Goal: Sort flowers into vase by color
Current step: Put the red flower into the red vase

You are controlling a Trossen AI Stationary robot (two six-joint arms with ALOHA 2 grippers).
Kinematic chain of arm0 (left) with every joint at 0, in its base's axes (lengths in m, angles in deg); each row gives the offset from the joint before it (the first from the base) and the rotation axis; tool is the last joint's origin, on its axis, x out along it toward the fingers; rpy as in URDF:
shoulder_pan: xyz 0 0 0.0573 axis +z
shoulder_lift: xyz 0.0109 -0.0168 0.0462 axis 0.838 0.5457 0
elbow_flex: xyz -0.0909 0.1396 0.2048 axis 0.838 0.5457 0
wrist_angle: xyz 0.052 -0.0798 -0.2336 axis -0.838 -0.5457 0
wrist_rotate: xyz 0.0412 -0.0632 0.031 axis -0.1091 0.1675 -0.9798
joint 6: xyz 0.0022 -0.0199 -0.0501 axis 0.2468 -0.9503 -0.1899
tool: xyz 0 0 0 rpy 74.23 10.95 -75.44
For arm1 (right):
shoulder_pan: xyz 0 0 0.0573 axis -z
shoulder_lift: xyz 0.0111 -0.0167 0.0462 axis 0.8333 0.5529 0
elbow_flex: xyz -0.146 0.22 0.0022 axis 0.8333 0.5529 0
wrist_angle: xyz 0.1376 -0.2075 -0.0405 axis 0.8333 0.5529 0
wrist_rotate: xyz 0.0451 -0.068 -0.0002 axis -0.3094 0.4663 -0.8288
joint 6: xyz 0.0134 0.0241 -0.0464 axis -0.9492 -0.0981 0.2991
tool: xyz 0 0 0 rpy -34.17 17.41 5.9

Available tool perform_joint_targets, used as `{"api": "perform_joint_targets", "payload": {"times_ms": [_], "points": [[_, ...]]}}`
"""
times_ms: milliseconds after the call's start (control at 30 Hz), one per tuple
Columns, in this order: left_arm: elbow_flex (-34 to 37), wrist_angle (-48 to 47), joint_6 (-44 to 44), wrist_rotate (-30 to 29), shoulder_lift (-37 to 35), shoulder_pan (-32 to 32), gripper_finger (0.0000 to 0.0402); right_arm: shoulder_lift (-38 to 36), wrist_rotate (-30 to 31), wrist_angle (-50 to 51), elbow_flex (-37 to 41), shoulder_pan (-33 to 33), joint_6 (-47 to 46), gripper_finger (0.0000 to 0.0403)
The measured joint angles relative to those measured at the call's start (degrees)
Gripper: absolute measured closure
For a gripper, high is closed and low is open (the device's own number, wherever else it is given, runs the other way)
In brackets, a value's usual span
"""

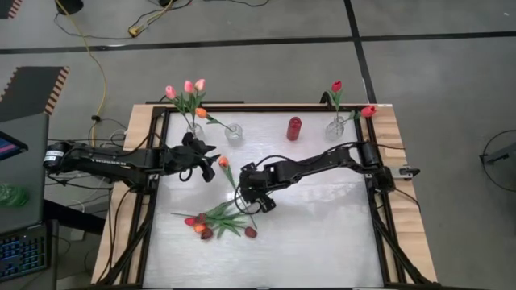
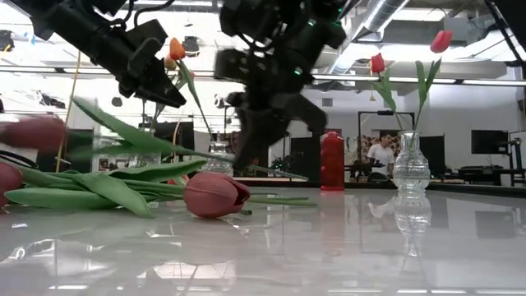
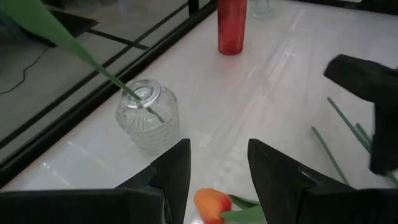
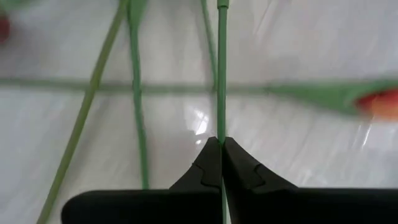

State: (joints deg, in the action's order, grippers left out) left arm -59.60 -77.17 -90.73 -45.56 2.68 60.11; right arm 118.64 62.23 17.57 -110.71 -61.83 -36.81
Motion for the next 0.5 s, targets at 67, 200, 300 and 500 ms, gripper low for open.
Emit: {"api": "perform_joint_targets", "payload": {"times_ms": [67, 200, 300, 500], "points": [[0.0, 0.7, 0.4, 0.0, 0.0, 0.0, 0.0253, -1.8, 0.0, -0.4, 2.7, 0.4, -0.8, 0.0379], [0.0, 1.3, 0.4, 0.0, 0.0, 0.0, 0.0253, -7.0, 0.0, -1.7, 9.6, 1.1, -4.3, 0.0379], [0.0, 1.4, -0.3, 0.0, 0.0, 0.0, 0.0253, -11.6, 0.9, -3.0, 16.0, 1.4, -7.4, 0.0379], [0.0, 2.0, -2.9, 0.0, 0.0, 0.0, 0.0253, -23.5, 4.9, -9.6, 30.7, 1.4, -17.0, 0.0378]]}}
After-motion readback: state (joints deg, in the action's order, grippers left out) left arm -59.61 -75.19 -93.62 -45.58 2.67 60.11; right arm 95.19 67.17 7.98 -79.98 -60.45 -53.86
